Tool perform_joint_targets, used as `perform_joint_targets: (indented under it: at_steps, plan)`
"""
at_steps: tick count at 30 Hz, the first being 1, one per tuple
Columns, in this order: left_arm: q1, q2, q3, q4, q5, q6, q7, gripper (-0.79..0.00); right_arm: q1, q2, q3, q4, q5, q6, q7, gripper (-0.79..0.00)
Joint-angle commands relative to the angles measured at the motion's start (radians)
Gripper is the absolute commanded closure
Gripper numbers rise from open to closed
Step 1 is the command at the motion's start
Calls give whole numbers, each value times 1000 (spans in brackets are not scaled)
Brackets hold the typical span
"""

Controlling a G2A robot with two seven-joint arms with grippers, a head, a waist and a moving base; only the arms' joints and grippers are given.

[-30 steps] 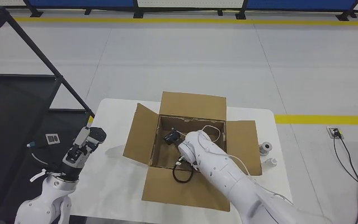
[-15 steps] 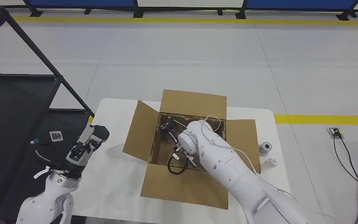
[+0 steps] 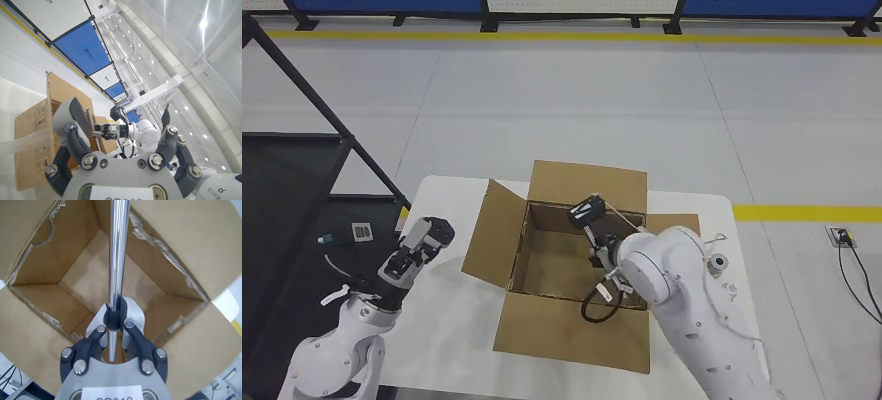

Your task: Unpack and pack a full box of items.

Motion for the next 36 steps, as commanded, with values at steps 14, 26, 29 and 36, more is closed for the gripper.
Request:
perform_joint_targets:
  at_steps: [14, 26, 29, 36]
  plan:
    - [-39, 4, 43, 16, 14, 7, -2, -785, -389, 60, 425, -353, -24, 8, -23, 0]
    - [-73, 6, 86, 26, 34, 20, -6, -785, -423, 80, 504, -122, 28, -22, -75, 0]
    - [-75, 7, 88, 29, 36, 22, -4, -785, -404, 85, 500, -56, 29, -41, -86, 0]
    - [-75, 10, 89, 30, 37, 27, 3, -785, -359, 95, 490, 73, 56, -72, -88, 0]
